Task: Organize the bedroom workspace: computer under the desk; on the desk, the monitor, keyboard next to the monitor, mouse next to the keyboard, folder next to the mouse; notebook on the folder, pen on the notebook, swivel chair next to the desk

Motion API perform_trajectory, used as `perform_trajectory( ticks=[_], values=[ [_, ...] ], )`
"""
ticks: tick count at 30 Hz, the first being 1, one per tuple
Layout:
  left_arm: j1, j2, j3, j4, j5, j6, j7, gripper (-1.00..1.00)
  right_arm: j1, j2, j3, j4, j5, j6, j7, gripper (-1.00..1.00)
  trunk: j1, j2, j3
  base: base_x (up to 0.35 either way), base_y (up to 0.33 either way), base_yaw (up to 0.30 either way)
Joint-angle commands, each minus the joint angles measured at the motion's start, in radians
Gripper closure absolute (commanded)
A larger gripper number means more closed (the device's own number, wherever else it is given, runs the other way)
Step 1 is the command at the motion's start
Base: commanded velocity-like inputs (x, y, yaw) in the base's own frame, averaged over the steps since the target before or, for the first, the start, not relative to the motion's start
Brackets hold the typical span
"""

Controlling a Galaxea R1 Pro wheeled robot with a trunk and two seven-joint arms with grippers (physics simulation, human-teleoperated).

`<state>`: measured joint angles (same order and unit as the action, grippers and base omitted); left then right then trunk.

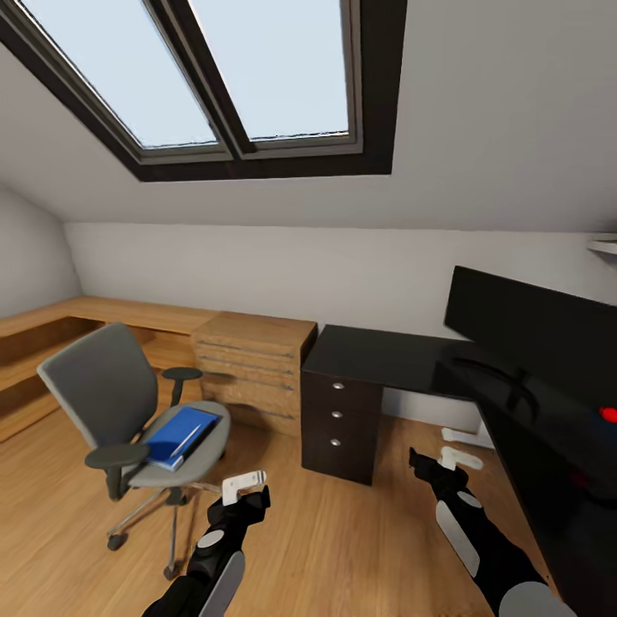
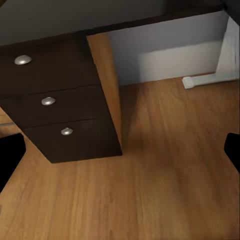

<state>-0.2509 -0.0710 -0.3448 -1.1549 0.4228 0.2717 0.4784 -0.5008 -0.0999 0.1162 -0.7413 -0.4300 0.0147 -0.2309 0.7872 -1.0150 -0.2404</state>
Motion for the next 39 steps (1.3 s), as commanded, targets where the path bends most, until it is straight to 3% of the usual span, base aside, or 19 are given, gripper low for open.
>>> perform_trajectory(
  ticks=[1,9,39],
  values=[
    [-0.001,0.000,-0.002,-0.002,0.007,0.003,0.008,-1.00,-0.001,-0.001,0.007,0.001,-0.008,-0.003,-0.009,-1.00,0.000,-0.001,-0.001,0.000,0.000,-0.268],
    [-0.001,0.000,-0.026,-0.002,0.008,0.003,0.008,-1.00,-0.001,-0.001,0.008,0.011,-0.007,-0.019,-0.008,-1.00,0.000,-0.001,-0.001,0.000,0.000,-0.270],
    [-0.001,-0.001,-0.049,0.019,0.008,0.003,0.006,-1.00,-0.001,0.000,0.009,0.011,-0.004,-0.021,-0.008,-1.00,0.000,-0.001,-0.001,0.000,0.000,-0.258]
  ],
)
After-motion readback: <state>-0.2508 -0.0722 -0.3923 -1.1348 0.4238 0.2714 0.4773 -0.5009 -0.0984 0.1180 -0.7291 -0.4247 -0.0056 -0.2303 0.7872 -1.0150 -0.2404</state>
